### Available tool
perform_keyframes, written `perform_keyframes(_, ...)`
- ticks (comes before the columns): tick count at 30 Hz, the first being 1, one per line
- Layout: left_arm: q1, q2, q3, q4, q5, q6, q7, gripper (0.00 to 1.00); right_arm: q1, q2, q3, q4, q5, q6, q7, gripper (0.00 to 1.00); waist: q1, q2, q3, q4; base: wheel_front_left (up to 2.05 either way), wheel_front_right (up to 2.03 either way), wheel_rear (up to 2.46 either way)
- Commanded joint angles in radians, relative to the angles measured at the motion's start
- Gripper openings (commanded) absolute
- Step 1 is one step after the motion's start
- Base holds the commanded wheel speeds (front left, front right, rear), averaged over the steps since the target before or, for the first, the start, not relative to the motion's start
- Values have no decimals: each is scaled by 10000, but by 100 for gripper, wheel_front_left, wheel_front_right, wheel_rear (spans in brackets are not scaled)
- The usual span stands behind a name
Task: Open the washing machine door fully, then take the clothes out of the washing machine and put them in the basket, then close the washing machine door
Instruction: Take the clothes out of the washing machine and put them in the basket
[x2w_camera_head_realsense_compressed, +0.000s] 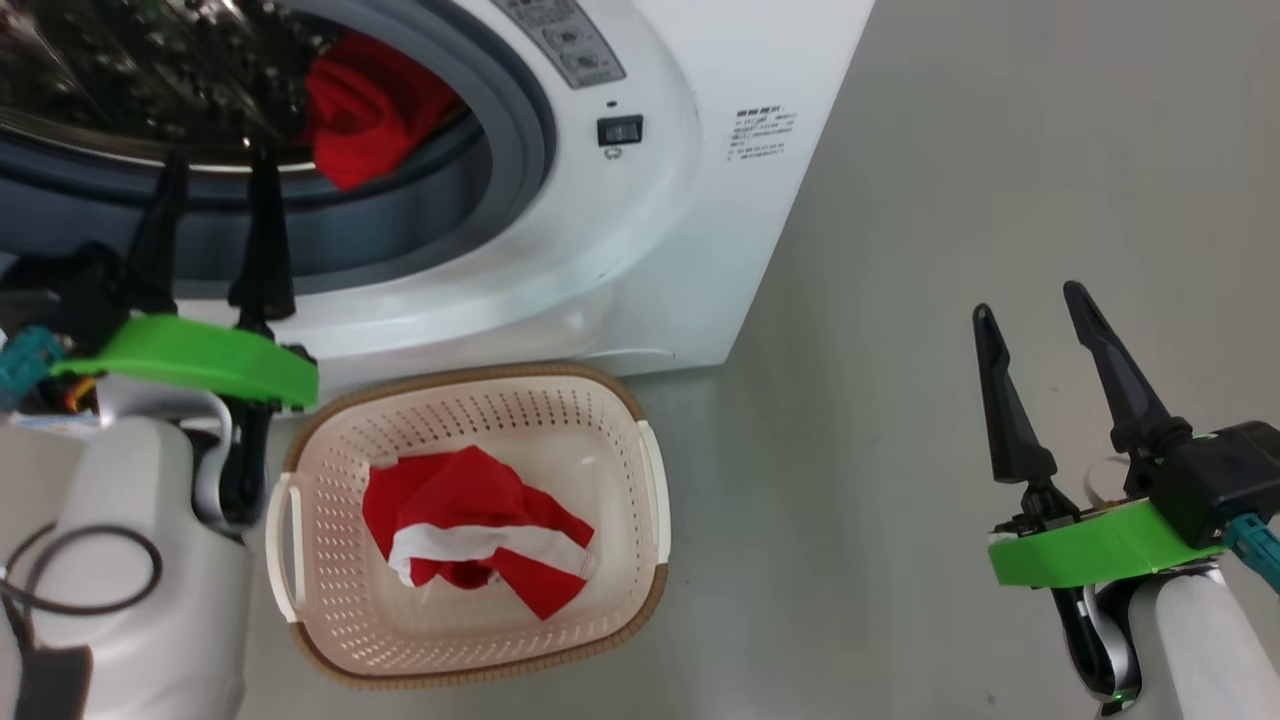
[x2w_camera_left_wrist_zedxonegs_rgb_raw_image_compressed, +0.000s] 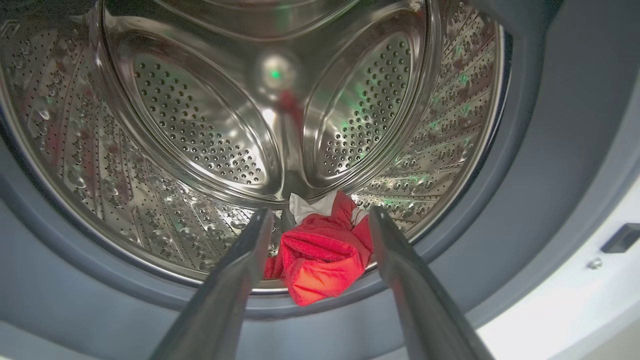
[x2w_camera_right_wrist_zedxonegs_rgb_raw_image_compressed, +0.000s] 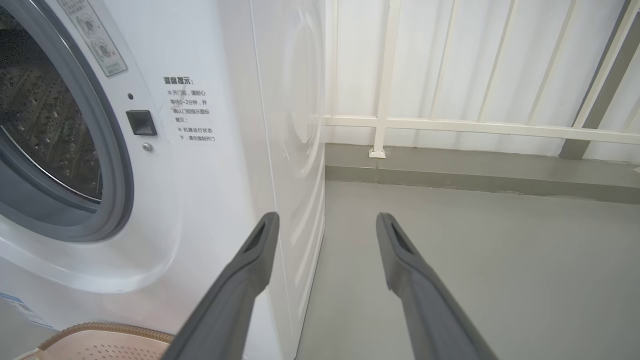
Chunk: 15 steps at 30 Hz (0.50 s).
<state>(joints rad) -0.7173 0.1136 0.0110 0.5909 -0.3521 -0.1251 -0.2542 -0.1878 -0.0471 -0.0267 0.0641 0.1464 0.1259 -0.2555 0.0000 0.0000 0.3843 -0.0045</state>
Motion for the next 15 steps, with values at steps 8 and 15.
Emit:
perform_keyframes(8,-1605,652,195,542,-271,-55,-76,100,-526,-31,171,-479,-186,48,-63,100,0,0,1305,-115,0,0,0)
perform_keyframes(15,-2814,758,-328,1739,-706,-55,-76,100,-805,-31,132,-571,-225,48,-63,100,0,0,1829,-125,0,0,0)
